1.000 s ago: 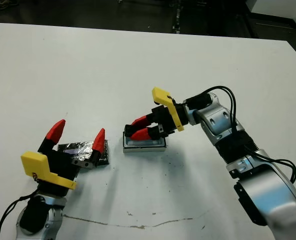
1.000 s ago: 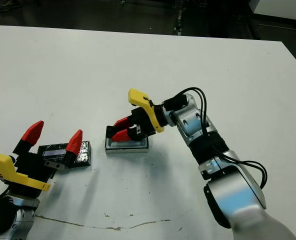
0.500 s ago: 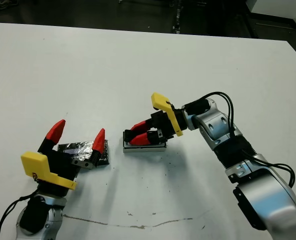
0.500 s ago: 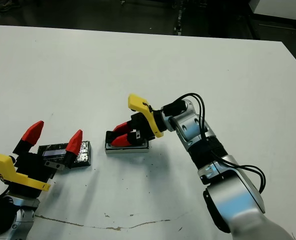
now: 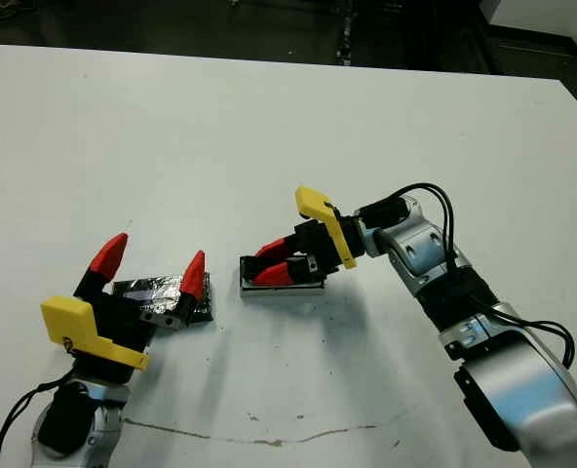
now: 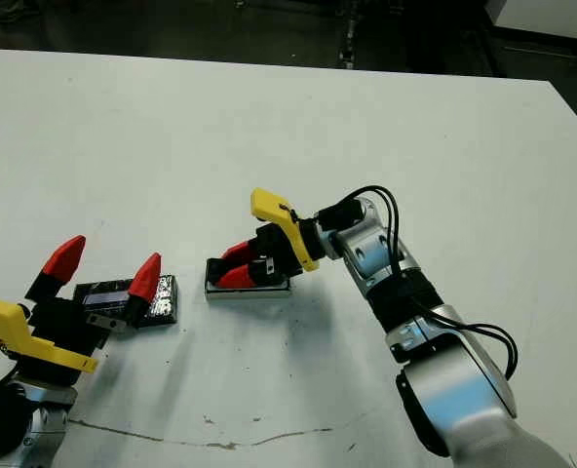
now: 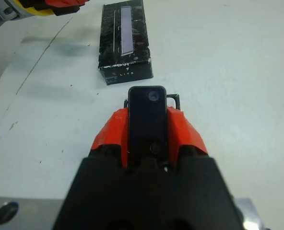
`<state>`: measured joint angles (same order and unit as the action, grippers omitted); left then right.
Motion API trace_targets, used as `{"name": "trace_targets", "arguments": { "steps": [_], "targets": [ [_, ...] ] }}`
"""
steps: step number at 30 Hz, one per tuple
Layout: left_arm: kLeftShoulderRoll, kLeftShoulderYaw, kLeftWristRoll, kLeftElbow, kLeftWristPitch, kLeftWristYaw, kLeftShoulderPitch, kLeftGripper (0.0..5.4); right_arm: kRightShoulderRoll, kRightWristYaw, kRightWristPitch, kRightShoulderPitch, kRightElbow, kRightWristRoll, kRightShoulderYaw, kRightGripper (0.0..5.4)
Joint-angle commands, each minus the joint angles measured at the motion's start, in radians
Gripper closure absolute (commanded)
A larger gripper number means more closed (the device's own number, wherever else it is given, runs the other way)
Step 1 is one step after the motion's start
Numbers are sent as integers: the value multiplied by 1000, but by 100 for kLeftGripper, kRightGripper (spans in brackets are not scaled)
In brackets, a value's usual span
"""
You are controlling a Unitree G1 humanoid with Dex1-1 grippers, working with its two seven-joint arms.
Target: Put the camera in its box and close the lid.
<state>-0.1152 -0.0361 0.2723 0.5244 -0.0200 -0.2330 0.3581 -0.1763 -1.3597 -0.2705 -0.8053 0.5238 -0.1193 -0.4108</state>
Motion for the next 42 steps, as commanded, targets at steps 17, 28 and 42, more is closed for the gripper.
{"name": "trace_targets", "arguments": {
  "steps": [17, 28, 42],
  "targets": [
    [-4, -1, 0, -8, -5, -1, 14, 0, -75, -14, 8, 23, -22, 17, 4, 374],
    [-5, 0, 9, -8, -4, -5, 13, 0, -88, -38, -13, 20, -35, 31, -29, 356],
    [-5, 0, 5, -17, -11, -6, 8, 0, -82, -58, 125, 18, -18, 50, -36, 143]
  ]
}}
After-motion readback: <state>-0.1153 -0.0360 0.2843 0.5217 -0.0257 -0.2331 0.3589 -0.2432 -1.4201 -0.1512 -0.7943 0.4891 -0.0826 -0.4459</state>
